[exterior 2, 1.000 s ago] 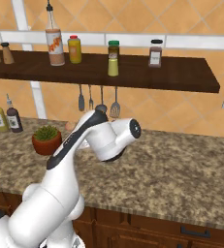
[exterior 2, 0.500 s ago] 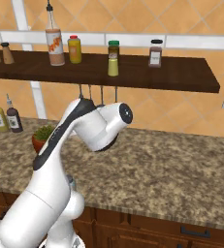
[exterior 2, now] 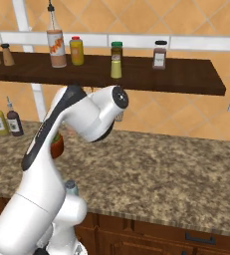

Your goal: Put the shaker and condiment bottle from the counter next to their counterparts in the cabinet.

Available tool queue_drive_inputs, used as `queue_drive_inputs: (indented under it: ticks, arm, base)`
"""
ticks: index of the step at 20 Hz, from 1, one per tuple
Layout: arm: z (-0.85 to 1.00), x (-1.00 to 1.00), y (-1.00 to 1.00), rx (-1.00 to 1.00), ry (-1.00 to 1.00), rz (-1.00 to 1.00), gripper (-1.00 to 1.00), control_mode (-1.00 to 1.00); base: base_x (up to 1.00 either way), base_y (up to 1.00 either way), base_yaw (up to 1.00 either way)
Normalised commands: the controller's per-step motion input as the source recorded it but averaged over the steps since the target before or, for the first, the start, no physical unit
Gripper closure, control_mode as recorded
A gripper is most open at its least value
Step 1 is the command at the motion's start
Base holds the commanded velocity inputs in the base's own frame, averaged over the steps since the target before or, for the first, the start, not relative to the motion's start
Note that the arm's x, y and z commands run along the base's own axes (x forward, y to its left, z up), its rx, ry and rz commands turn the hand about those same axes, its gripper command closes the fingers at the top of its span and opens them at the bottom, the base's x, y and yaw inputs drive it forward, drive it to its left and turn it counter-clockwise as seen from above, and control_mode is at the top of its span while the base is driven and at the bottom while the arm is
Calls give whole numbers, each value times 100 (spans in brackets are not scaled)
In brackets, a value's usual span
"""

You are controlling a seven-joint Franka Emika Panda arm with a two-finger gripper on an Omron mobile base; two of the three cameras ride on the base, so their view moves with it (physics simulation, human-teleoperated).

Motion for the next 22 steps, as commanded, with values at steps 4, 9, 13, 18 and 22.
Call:
queue_drive_inputs:
  ticks: [4,9,13,18,22]
  arm:
    - [62,0,9,0,0,-5,100,-100]
    - [58,0,23,0,0,-6,100,-100]
    - [53,0,11,0,-1,-6,100,-100]
    - [48,8,2,0,-1,-7,100,-100]
    - [48,14,14,0,-2,-8,100,-100]
  base:
    - [0,0,0]
    - [0,0,0]
    - [0,0,0]
    - [0,0,0]
    - [0,0,0]
